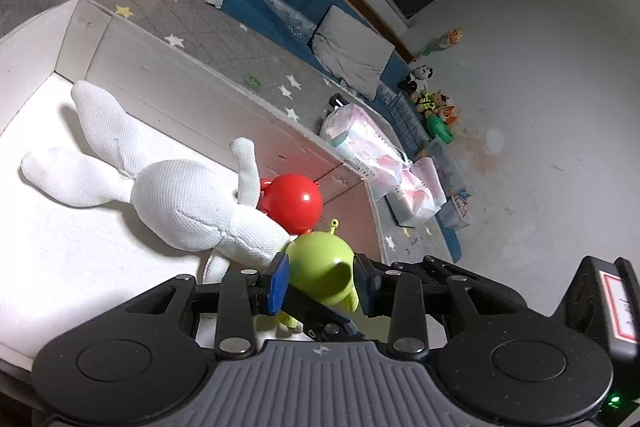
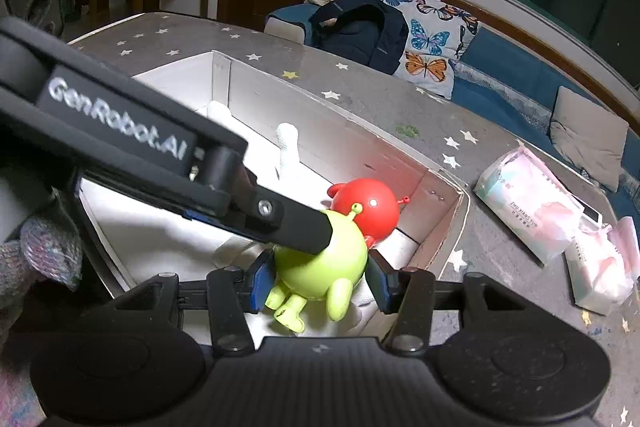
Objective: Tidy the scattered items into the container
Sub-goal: 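Carry the green alien toy into the grey box beside the red toy, then open both grippers and move them to the tan peanut toy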
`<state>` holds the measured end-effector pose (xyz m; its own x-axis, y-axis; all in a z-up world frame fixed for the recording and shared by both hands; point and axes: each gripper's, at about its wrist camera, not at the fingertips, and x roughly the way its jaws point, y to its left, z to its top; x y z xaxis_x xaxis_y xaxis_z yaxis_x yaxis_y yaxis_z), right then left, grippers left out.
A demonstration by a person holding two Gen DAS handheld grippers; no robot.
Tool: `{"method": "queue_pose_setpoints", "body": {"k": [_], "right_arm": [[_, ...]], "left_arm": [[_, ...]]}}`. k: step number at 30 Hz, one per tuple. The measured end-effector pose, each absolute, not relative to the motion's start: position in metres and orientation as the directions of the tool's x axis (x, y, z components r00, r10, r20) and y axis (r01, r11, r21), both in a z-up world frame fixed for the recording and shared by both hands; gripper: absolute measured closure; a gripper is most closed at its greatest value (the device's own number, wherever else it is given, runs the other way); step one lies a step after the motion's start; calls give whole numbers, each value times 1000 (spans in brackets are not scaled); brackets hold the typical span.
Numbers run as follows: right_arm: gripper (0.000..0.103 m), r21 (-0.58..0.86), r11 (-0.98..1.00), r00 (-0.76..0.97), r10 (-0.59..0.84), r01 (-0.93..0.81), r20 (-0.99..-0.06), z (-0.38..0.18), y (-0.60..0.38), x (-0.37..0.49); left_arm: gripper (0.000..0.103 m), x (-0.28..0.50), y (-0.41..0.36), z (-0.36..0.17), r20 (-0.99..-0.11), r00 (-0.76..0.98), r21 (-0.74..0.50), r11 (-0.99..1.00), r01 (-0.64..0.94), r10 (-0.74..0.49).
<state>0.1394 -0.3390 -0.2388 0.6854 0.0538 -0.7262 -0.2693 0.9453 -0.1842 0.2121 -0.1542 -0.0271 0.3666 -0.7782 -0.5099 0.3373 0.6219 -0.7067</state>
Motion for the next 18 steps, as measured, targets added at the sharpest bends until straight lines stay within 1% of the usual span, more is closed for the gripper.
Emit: {"method": "queue_pose_setpoints", "body": {"k": [9, 10, 13, 18], "right_arm": [[52, -159, 954, 708, 73, -256, -702, -234, -345, 130], [51, -156, 955, 712, 75, -253, -698, -233, -346, 128], [45, -149, 957, 726, 82, -249, -683, -229, -347, 122], [45, -147, 961, 764, 89, -235, -639, -216, -350, 103]], "left_arm": [[66, 200, -146, -12, -488, 407, -690, 627, 361, -772], [66, 198, -144, -11, -486, 412, -690, 628, 360, -771], [66, 191, -139, -7, -481, 427, -686, 632, 360, -766], [66, 173, -127, 2, -467, 453, -673, 638, 374, -759]]}}
